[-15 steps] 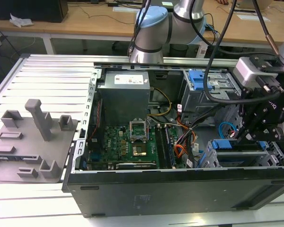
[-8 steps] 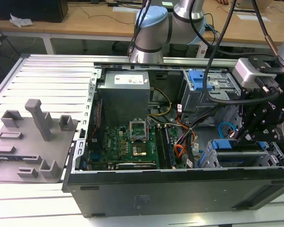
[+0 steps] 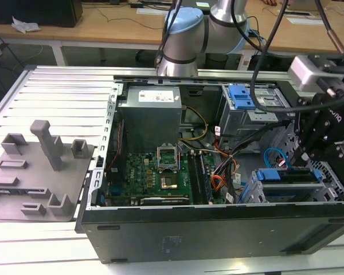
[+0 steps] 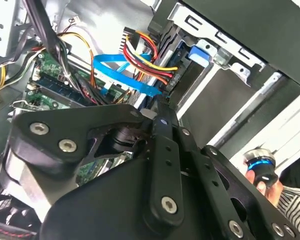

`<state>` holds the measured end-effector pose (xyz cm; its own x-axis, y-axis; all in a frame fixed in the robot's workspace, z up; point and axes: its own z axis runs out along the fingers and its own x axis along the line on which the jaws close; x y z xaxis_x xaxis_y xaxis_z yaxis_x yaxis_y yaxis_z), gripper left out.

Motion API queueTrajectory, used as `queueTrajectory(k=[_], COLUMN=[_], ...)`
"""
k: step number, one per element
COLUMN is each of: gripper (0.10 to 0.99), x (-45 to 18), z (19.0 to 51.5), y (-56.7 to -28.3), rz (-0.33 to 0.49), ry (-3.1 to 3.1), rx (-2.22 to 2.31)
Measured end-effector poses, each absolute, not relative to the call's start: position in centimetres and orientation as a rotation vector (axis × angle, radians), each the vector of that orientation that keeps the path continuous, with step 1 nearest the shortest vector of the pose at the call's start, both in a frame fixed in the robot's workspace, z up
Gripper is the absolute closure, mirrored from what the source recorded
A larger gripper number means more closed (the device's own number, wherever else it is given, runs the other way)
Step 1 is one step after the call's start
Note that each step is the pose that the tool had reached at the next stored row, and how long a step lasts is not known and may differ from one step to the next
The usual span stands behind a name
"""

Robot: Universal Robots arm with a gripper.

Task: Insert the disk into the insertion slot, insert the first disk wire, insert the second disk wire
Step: 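Insert the second disk wire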

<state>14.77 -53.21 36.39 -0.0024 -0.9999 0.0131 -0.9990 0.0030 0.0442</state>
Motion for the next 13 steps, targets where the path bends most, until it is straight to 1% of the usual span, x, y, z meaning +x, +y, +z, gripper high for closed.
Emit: queueTrajectory(k=[13], gripper=[0.98], x=[13.76], z=[36.75], y=[-53.19], rz=[-0.03], ry=[-2.197], rx=[2.191])
